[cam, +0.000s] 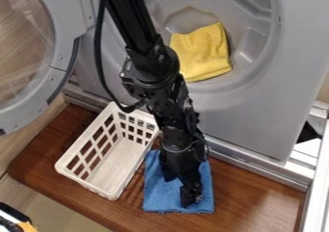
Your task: Moved the blue cloth to the right side of table
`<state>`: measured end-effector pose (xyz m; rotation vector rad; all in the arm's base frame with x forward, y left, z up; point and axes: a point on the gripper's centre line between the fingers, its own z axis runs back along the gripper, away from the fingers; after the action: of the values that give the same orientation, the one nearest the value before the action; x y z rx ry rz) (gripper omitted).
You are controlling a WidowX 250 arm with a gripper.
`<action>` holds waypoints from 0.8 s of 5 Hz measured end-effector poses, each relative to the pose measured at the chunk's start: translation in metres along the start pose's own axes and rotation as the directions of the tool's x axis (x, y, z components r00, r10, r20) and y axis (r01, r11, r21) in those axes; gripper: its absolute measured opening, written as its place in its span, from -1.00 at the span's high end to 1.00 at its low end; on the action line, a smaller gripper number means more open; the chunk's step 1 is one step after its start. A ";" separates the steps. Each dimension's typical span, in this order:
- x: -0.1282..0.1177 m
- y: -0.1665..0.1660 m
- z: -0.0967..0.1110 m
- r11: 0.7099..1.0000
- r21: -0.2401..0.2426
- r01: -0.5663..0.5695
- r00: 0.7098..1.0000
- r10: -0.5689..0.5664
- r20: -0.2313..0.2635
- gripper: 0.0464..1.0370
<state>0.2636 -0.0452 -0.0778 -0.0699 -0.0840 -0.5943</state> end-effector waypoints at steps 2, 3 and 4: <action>0.009 -0.007 -0.001 1.000 -0.004 0.008 1.000 -0.008 -0.007 -0.93; 0.020 -0.018 -0.001 0.999 -0.041 0.020 0.999 -0.018 0.032 -0.93; 0.042 -0.048 0.001 0.990 -0.076 0.121 0.992 -0.117 0.051 -0.93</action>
<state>0.2709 -0.1080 -0.0705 -0.1560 -0.1103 -0.7155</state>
